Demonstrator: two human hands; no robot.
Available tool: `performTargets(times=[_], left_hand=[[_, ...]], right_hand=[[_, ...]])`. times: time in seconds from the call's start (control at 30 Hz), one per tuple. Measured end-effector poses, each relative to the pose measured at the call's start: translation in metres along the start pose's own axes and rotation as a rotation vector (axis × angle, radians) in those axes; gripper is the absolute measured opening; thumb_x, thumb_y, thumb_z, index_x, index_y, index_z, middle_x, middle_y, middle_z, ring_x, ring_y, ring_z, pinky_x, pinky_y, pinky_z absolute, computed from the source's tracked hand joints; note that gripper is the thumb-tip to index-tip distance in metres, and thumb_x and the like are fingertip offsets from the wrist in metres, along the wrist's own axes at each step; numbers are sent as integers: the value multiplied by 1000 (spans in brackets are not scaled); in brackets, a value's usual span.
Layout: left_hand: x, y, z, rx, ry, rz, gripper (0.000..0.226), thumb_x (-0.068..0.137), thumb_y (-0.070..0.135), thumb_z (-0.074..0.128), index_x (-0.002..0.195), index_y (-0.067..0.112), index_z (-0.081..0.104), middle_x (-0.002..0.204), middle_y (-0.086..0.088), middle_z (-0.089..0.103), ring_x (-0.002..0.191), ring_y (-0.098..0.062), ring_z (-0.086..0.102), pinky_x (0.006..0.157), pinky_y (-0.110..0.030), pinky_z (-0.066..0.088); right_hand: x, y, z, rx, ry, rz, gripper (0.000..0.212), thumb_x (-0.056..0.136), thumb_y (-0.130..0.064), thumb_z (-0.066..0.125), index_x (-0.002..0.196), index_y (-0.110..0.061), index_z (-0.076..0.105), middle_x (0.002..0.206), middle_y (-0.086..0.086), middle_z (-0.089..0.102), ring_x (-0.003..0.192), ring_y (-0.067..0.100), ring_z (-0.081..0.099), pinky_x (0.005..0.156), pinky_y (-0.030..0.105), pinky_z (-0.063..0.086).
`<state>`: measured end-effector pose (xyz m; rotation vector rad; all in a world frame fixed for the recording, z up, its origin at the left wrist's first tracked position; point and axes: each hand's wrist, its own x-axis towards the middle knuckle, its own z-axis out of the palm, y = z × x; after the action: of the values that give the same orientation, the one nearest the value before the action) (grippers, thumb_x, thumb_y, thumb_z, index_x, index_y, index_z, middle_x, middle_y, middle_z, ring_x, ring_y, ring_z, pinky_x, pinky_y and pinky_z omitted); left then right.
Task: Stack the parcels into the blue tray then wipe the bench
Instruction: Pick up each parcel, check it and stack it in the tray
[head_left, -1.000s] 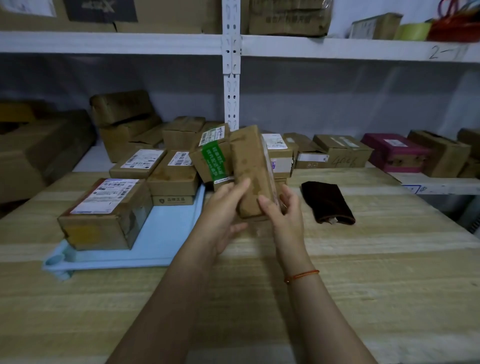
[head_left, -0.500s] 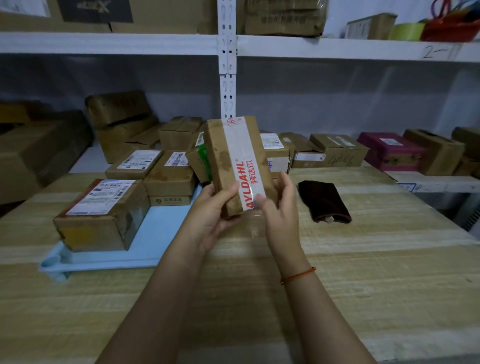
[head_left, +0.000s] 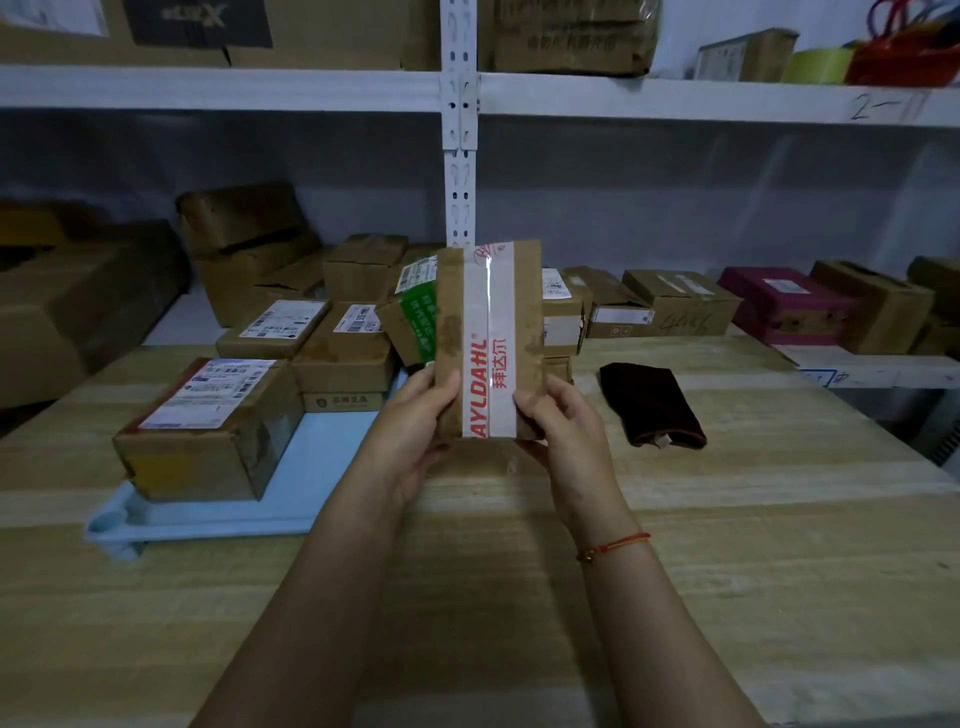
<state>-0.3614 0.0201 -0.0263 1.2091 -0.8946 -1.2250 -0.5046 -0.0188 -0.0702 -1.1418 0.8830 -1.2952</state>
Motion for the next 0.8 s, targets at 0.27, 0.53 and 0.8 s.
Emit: performTargets(times=[0.27,0.53,0.8], left_hand=[[-7,9,-7,1,212,-4,19,99,26,53,112,20,66,87,3,75,74,-6,69,62,-26,49],[-26,26,-47,-38,391,29,22,96,29,55,85,17,69,66,5,73,57,-5,68,54,-19,52],[-47,29,-96,-84,496,-96,24,96,35,54,82,19,66,77,-1,73,77,-16,69,66,-29,50]], right_hand=[[-1,2,15,-26,17,13,51,90,-26,68,134,-20,45,83,-14,76,80,-1,71,70,25,54],[-10,8,64,-244,4,77,79,60,-79,61,118,-26,62,112,-7,70,103,14,66,83,33,51],[-12,26,122,-398,-113,196,80,59,-83,49,110,-25,67,89,-7,73,84,18,68,70,35,49]])
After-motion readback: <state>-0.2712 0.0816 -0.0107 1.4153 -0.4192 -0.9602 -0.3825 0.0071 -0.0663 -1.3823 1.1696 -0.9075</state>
